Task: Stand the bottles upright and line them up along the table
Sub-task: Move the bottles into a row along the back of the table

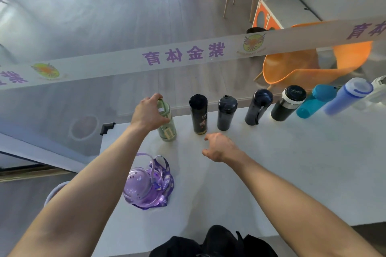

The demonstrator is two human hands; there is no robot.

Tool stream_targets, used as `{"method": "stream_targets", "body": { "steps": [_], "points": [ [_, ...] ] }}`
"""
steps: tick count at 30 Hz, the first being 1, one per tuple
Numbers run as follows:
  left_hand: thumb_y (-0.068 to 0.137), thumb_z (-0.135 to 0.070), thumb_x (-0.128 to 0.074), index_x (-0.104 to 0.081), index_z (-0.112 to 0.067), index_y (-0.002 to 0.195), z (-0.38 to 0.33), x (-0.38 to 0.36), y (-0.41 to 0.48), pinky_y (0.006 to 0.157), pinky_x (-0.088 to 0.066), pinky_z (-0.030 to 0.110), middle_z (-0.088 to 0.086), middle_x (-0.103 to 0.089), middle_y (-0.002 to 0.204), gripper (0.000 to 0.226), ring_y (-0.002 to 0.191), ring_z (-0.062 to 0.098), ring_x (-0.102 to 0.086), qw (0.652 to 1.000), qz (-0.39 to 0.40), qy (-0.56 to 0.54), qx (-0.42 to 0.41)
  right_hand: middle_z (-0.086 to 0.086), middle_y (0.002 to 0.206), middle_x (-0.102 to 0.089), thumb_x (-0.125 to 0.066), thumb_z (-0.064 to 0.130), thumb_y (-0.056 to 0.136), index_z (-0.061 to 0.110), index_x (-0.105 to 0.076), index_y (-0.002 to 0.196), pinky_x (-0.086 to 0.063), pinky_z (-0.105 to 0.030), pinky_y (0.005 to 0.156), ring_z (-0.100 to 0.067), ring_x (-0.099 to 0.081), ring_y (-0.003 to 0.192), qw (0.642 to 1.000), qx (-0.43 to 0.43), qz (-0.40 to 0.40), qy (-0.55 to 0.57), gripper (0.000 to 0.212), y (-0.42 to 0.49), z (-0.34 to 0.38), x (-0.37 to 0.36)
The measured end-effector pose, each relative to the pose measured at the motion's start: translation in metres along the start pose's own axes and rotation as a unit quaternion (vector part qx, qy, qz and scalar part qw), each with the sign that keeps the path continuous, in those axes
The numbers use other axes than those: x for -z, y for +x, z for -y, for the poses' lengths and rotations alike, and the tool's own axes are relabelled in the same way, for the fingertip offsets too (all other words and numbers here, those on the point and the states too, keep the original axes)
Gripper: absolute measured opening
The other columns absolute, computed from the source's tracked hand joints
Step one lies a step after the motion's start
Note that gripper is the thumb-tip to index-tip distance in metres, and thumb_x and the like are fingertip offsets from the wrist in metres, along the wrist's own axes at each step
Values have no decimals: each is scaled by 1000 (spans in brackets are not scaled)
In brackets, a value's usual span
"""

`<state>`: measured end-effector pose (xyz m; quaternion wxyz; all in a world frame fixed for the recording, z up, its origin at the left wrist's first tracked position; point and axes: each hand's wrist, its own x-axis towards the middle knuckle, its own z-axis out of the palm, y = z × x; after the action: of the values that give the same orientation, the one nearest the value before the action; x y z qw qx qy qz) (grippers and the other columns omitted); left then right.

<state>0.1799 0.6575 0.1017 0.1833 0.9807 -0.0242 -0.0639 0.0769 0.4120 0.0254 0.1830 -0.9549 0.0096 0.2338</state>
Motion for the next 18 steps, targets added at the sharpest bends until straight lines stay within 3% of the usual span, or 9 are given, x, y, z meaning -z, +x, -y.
{"method": "stream_targets", "body": {
  "steps": [7, 18],
  "points": [
    [69, -27, -94, -57, -26, 140, 9, 0, 23, 82, -52, 39, 7, -64, 118, 79, 106, 31, -61, 998, 24, 5, -54, -8, 146, -63, -66, 41, 96, 20, -60, 145, -51, -42, 108, -32, -61, 131, 1000, -15, -3, -5, 54, 6, 12, -6],
    [71, -24, -96, -56, -32, 146, 25, 10, 39, 88, -58, 40, 7, -65, 130, 86, 114, 27, -56, 993, 73, 20, -90, -6, 138, -65, -66, 42, 96, 20, -62, 139, -55, -42, 102, -30, -64, 122, 1000, -19, 0, -8, 49, 13, 23, -7]
  ]
}}
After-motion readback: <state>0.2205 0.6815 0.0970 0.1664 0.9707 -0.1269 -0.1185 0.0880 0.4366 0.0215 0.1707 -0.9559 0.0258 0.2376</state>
